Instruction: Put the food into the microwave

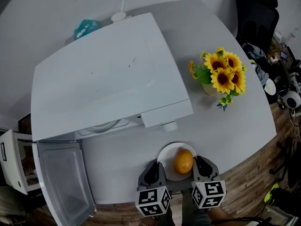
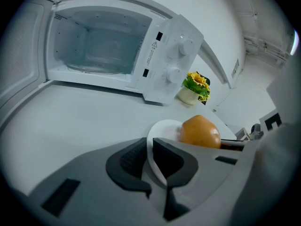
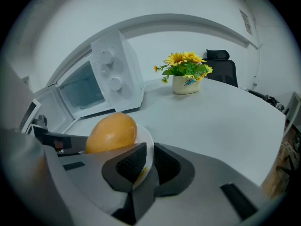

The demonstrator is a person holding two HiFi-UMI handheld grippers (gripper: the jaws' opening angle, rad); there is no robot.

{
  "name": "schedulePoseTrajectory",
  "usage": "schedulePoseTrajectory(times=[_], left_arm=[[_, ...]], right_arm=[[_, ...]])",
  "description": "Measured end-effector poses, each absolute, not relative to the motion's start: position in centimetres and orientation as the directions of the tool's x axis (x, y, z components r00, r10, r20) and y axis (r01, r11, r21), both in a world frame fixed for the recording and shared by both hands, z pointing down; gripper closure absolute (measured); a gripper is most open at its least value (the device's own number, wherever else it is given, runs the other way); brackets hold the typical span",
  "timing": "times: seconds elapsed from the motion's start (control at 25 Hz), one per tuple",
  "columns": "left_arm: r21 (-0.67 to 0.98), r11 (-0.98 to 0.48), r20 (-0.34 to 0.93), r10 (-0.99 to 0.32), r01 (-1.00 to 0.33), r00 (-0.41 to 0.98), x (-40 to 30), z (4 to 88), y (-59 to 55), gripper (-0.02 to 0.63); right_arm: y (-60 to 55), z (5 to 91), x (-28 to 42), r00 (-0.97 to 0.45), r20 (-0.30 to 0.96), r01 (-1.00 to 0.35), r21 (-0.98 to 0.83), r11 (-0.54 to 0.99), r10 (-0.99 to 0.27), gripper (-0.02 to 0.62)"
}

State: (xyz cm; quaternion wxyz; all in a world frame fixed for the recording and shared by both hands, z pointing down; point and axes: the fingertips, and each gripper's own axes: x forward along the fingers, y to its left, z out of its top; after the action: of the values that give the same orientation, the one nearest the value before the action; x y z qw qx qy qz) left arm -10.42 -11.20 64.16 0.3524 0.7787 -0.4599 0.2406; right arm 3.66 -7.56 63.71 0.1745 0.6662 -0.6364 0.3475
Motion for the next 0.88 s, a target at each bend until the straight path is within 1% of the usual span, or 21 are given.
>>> schedulePoseTrajectory(times=[0.4,0.88], left_arm=[[0.334,-0.281,0.702,-0.563,-0.900,0.436,-11.0,64.2,-10.8,0.566],[0.336,-0.197,0.690,-0.615,-0.921,0.383,-14.4,62.7,-10.7,0.568]], right_arm=[[-7.7,63.5,3.4,-0.037,0.669,-0.969,-0.205,-0.136,-0.742,0.538],[-8.8,62.4,0.2,-0.108,0.660,-0.974,-0.222,-0.055,-0.743,0.538]])
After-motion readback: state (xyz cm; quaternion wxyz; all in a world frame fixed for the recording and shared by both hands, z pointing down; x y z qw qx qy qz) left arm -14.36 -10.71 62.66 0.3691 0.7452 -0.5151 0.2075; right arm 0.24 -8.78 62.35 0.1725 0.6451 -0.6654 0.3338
